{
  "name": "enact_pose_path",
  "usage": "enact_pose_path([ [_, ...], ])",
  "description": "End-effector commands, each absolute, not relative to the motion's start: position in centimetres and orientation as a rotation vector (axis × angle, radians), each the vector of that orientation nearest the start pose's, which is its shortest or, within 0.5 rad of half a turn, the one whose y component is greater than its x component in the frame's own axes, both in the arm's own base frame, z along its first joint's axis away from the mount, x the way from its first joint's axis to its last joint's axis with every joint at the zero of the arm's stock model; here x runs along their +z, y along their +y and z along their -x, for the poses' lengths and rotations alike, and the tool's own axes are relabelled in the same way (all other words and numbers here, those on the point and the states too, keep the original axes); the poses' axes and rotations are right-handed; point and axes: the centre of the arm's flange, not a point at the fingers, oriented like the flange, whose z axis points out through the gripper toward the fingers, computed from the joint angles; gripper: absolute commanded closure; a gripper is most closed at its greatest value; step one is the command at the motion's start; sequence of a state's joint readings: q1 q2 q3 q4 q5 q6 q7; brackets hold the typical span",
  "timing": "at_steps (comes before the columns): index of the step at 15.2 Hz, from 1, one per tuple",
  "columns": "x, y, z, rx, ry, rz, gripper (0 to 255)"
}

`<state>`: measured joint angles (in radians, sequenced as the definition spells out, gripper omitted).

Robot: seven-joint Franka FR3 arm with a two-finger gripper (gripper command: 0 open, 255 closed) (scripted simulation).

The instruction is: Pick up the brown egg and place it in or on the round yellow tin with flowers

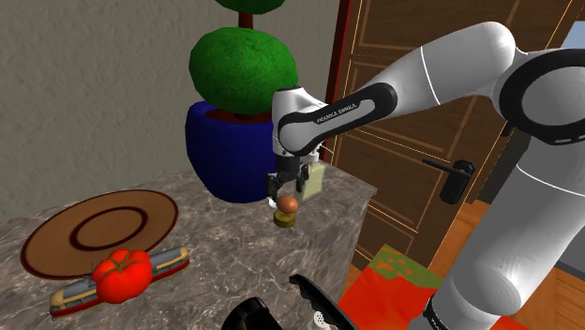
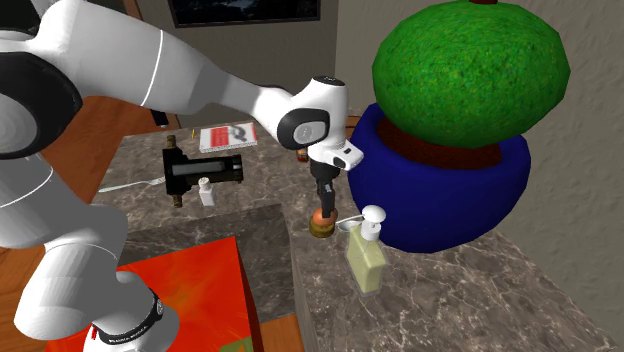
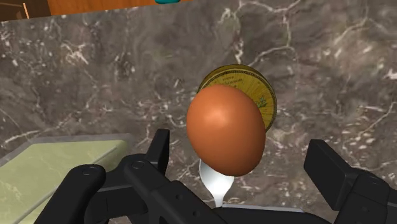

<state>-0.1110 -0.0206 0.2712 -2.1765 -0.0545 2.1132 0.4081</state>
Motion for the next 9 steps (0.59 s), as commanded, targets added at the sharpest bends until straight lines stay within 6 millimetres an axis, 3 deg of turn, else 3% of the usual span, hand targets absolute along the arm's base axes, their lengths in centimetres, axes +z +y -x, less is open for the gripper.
enact_pose_path([
  [1,41.9,8.3,-51.9,0.045,0.35,3.184,0],
  [2,42.9,8.4,-52.0,0.045,0.35,3.184,0],
  [9,42.9,8.4,-52.0,0.045,0.35,3.184,0],
])
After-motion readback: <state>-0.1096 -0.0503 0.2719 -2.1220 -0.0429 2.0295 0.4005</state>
